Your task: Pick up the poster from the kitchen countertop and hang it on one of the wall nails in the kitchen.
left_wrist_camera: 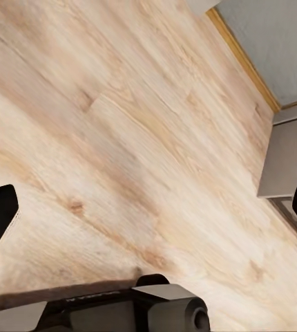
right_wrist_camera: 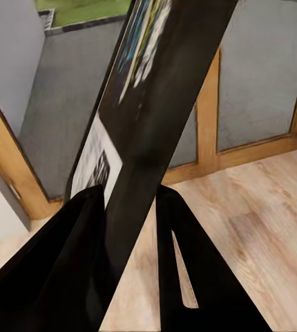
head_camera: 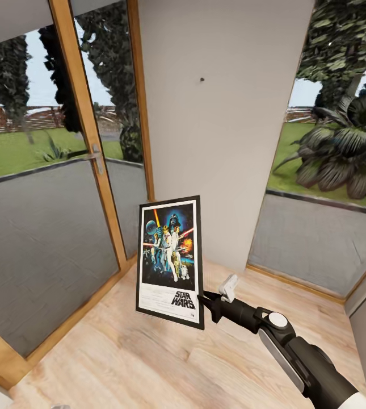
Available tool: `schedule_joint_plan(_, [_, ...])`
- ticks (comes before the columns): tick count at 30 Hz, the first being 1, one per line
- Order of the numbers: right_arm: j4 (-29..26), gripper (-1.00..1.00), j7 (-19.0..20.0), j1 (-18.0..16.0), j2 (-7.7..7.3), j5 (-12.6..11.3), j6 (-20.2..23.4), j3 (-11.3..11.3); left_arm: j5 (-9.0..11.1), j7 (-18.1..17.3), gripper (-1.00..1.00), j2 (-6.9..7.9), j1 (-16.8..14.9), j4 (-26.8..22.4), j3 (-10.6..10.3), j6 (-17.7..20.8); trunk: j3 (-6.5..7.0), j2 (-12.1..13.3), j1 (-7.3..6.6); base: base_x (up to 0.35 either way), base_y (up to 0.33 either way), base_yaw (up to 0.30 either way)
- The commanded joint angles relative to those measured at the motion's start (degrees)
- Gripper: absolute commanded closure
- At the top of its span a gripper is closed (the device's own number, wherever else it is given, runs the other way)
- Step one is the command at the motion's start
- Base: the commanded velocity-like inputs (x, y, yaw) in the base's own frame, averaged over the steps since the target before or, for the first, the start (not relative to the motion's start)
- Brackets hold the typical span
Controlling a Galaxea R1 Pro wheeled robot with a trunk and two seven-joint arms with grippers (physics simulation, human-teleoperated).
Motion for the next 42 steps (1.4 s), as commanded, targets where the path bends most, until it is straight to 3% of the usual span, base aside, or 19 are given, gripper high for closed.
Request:
schedule_joint_plan(1, [-0.06,1.0,0.09,-0.08,0.0,-0.68,0.55,0.08,0.44,-0.23,-1.0,0.01,-0.03,0.0,0.07,0.6,-0.1,-0.12,0.06,0.246,0.289,-0.3])
schedule_joint_plan(10, [-0.06,1.0,0.09,-0.08,0.06,-0.67,0.55,0.08,0.44,-0.26,-1.0,0.01,-0.03,0.02,0.12,0.6,0.07,-0.12,0.06,0.24,0.295,-0.238])
schedule_joint_plan(20, [-0.06,1.0,0.09,-0.08,-0.01,-0.68,0.55,0.08,0.44,-0.26,-1.0,0.01,-0.03,0.02,0.13,0.6,0.13,-0.12,0.06,0.235,0.299,-0.015])
schedule_joint_plan(35, [-0.06,1.0,0.09,-0.08,-0.03,-0.68,0.55,0.08,0.44,-0.26,-1.0,0.09,-0.03,0.01,0.13,0.55,1.25,-0.12,0.06,0.234,0.299,-0.002])
schedule_joint_plan(42, [-0.06,1.0,0.17,-0.08,-0.03,-0.68,0.57,0.08,0.44,-0.26,-1.0,0.09,-0.03,0.02,0.13,0.52,1.6,-0.12,0.06,0.235,0.296,-0.164])
